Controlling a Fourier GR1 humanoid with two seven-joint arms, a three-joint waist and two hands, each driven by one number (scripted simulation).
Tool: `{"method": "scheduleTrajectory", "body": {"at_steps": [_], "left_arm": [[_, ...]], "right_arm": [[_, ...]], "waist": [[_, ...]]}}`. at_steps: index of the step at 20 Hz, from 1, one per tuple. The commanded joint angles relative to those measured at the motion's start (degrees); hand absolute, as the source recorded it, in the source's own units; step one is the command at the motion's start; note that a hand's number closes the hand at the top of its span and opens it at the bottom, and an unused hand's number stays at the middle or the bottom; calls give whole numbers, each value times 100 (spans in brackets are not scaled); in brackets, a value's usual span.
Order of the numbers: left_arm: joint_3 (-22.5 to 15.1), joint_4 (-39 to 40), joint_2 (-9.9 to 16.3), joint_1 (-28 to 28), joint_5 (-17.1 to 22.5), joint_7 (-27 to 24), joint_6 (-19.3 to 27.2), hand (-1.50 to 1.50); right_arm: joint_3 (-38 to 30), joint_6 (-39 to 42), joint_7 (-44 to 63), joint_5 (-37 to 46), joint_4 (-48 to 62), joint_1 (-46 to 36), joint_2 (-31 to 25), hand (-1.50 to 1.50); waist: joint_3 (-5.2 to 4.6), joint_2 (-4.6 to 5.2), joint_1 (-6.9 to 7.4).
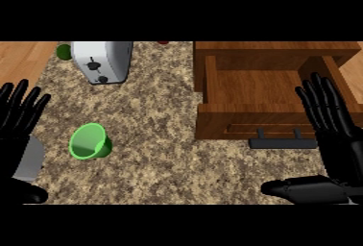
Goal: Pick up the cup, place it into the drawer and close the drawer
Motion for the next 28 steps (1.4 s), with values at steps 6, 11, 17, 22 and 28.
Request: {"method": "scheduleTrajectory", "body": {"at_steps": [6, 11, 17, 22, 28], "left_arm": [[442, 1845, 413, -495, -222, -408, -623, -150], [264, 2521, 135, -406, -991, -1190, -621, -150], [144, 4326, 14, -865, -2021, -2454, -383, -150], [324, 5524, 396, -931, -2148, -3304, -857, -150], [223, 7385, 328, -1740, -2824, -4438, -426, -150]], "right_arm": [[-482, 253, -42, -310, 564, -431, -117, -150], [-267, 271, -371, 67, 813, -475, 8, -150], [-215, 195, -307, 169, 845, -692, 55, -150], [-636, 365, 240, -259, 850, -1165, -219, -150], [-491, 223, 362, -148, 700, -1249, -78, -150]], "waist": [[6, -9, -25], [6, -12, -11], [3, -2, -54], [1, -2, -40], [-7, 17, -116]]}}
